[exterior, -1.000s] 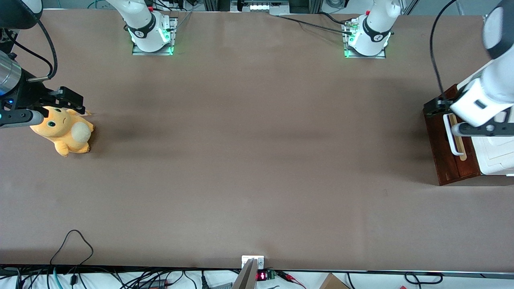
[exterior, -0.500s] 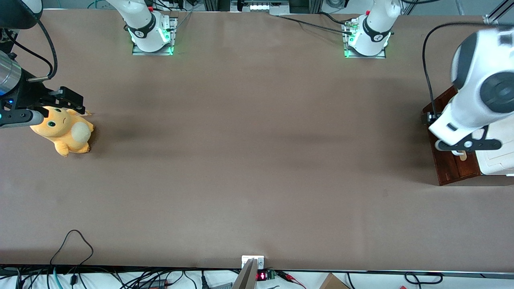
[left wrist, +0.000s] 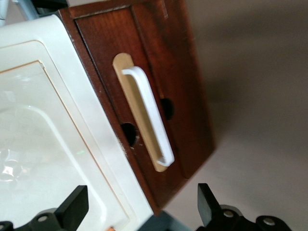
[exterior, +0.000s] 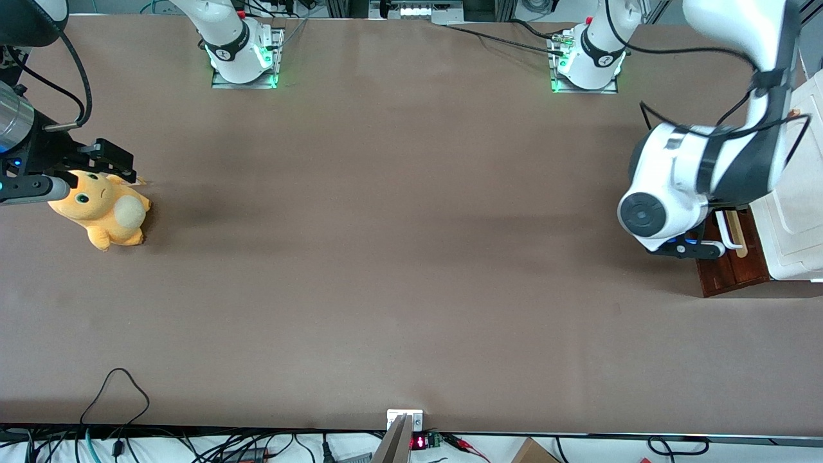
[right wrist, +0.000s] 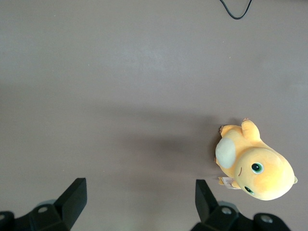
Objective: Open lower drawer with left arm only
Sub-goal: 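Move the open left gripper down to the lower drawer's white handle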
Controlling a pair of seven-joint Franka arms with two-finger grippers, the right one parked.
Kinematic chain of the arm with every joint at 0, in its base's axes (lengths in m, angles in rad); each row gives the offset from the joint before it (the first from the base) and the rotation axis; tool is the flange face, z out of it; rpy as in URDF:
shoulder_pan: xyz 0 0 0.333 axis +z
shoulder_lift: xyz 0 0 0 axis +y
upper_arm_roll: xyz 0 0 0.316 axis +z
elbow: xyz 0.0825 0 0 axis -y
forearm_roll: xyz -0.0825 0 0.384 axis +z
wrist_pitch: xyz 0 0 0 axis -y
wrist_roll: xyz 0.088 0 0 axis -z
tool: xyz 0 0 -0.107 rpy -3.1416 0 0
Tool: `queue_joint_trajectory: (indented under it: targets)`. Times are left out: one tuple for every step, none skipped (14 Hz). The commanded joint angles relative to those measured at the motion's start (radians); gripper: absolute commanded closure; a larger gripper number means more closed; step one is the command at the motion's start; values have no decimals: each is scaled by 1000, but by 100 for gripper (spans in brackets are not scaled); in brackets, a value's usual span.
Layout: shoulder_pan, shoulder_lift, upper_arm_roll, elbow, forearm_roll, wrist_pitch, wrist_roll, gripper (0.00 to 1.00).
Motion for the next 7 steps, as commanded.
queue_joint_trajectory:
  targets:
    - [-4,31,4,-34,100,-11,-115,0]
    - [-3,51,4,-35,128,-12,-163,0]
    - [-2,70,4,-37,152,-20,-207,0]
    - [-2,89,4,-41,183,-49,-265,0]
    - [-4,112,3,-44,206,-74,-328,0]
    - [-10,134,3,-52,229,-101,-394,0]
    - [-28,160,3,-54,261,-138,-439,0]
